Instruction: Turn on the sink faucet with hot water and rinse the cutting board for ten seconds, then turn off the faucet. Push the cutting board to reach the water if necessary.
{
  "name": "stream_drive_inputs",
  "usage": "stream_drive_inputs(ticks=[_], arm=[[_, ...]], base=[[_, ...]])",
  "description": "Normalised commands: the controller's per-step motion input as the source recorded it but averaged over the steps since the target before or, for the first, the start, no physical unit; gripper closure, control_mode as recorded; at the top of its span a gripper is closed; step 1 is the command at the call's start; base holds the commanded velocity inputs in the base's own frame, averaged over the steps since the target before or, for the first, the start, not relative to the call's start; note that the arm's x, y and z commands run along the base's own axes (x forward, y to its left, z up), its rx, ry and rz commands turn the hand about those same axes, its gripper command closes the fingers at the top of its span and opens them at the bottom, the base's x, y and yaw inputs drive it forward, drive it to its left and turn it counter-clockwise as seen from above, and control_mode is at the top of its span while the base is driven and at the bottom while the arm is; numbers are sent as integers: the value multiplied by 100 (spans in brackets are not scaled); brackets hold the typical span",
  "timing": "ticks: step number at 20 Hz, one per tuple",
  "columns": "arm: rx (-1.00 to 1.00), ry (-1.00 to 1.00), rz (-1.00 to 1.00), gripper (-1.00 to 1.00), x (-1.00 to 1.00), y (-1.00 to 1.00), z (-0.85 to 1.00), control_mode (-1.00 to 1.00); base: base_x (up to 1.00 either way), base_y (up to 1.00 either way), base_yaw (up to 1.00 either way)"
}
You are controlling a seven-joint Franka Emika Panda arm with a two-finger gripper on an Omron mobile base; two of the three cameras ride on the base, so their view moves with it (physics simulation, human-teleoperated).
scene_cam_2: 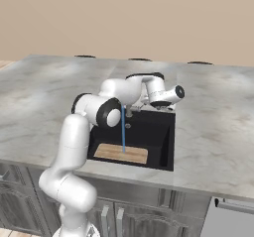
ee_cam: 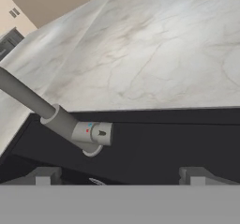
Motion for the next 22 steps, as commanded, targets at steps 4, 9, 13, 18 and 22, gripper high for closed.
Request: stream_drive_inputs(ticks=[4,9,13,18,22], arm=[[0,0,0,-100,0,0,0,-100],[0,0,0,-100,0,0,0,-100],[0,0,0,-100,0,0,0,-100],[0,0,0,-100,0,0,0,-100],[0,0,0,-100,0,0,0,-100]], base=[[0,0,0],[0,0,0],[0,0,0],[0,0,0],[0,0,0]])
